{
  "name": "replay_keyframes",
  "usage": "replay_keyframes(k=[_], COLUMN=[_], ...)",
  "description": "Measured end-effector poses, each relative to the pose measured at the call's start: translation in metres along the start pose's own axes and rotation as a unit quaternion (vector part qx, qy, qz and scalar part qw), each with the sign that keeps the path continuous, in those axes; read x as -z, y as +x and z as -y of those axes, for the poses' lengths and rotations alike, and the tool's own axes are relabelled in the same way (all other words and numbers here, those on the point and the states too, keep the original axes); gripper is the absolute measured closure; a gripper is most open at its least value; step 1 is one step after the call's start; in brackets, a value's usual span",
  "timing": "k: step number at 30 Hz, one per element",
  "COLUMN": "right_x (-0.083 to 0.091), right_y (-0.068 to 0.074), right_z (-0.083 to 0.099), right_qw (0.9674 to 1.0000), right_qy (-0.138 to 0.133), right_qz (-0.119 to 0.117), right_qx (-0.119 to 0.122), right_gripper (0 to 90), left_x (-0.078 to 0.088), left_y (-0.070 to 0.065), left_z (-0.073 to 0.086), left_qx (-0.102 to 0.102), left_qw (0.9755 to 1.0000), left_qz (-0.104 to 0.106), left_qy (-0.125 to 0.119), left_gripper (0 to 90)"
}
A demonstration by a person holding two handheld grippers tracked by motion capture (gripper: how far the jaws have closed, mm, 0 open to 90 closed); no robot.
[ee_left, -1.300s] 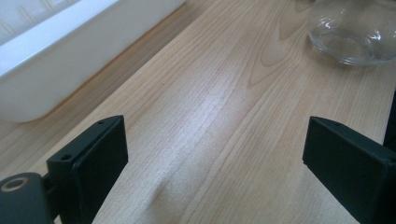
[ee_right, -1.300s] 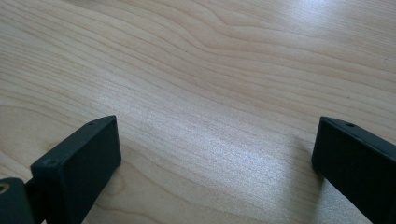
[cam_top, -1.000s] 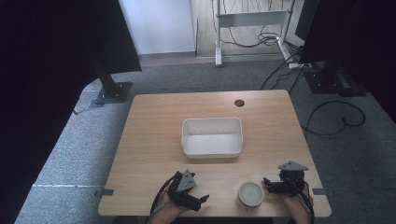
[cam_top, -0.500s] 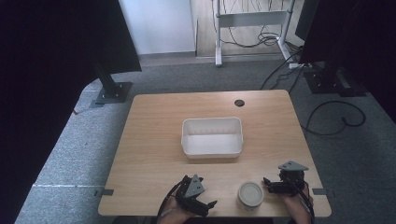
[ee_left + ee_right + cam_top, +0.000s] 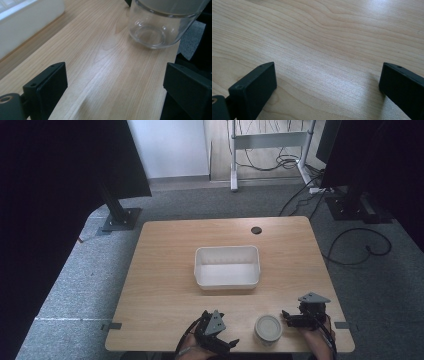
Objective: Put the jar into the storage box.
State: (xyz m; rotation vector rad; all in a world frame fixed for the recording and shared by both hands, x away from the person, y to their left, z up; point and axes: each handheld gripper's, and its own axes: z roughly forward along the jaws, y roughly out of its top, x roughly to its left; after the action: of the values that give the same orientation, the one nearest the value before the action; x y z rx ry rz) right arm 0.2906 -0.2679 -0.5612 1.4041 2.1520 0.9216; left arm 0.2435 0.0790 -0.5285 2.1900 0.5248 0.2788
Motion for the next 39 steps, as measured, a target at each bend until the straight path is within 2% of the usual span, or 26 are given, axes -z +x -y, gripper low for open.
replay_keyframes(k=[7, 11, 19, 21, 27, 39], right_x=[0.0, 0.0, 0.0, 0.0, 0.0, 0.0], right_y=[0.0, 0.0, 0.0, 0.0, 0.0, 0.0], right_z=[0.0, 0.0, 0.0, 0.0, 0.0, 0.0], right_qw=[1.0, 1.0, 1.0, 1.0, 1.0, 1.0], right_qy=[0.0, 0.0, 0.0, 0.0, 0.0, 0.0], right_qz=[0.0, 0.0, 0.0, 0.0, 0.0, 0.0], right_qx=[0.0, 0.0, 0.0, 0.0, 0.0, 0.0], right_gripper=[0.8, 0.8, 0.8, 0.8, 0.8, 0.8], left_x=[-0.008, -0.013, -0.023, -0.026, -0.031, -0.042], left_y=[-0.009, -0.013, -0.022, -0.024, -0.026, -0.034], left_z=[-0.007, -0.009, -0.019, -0.02, -0.022, -0.033], left_qx=[-0.009, -0.006, -0.014, -0.011, -0.008, -0.019], left_qw=[0.9999, 0.9997, 0.9993, 0.9993, 0.9993, 0.9991], left_qz=[0.008, 0.022, 0.033, 0.036, 0.035, 0.035], left_qy=[0.0, -0.005, -0.007, -0.009, -0.01, -0.009], left_gripper=[3.7, 3.1, 2.7, 2.7, 2.7, 2.8])
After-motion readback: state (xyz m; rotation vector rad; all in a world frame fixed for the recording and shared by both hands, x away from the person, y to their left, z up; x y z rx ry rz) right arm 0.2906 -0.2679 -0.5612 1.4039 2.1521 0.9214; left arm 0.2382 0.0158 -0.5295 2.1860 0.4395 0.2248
